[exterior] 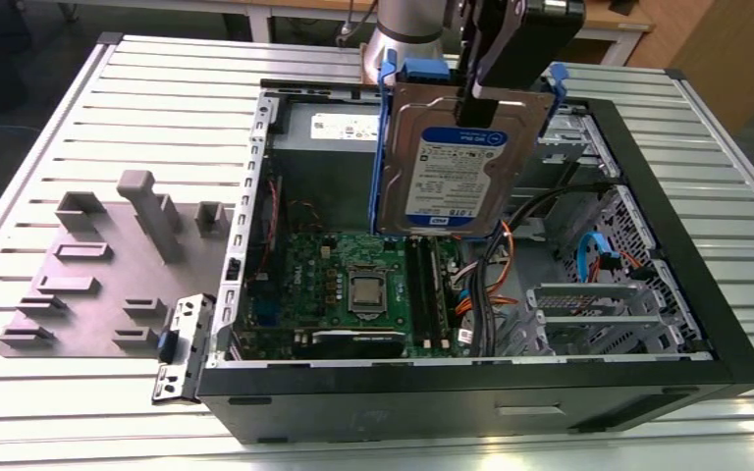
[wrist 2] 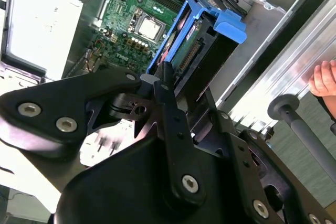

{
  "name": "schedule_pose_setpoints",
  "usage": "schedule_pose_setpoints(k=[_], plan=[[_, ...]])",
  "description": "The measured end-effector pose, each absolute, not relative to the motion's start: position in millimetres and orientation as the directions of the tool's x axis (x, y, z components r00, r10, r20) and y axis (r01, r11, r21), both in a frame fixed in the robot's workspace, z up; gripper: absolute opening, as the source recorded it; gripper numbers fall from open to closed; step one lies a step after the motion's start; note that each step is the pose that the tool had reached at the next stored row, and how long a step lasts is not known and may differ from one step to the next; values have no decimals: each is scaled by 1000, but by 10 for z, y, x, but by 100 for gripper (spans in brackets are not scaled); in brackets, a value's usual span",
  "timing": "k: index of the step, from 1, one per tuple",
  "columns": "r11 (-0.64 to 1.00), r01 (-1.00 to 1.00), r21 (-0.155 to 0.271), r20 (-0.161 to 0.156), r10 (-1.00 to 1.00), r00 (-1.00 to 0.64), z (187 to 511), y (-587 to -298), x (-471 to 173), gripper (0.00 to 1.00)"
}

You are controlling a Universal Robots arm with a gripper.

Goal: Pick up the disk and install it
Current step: 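Pick up the disk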

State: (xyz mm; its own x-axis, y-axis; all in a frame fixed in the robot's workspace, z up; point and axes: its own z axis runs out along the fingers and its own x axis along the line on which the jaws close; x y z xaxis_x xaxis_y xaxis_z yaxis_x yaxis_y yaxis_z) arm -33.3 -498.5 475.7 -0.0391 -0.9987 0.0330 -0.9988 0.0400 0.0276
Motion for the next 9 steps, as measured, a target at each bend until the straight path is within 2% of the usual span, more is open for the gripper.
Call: schedule_pose_setpoints(k=[9], plan=[[40, -999, 28, 33, -999, -39, 4744, -5199, -325, 35]])
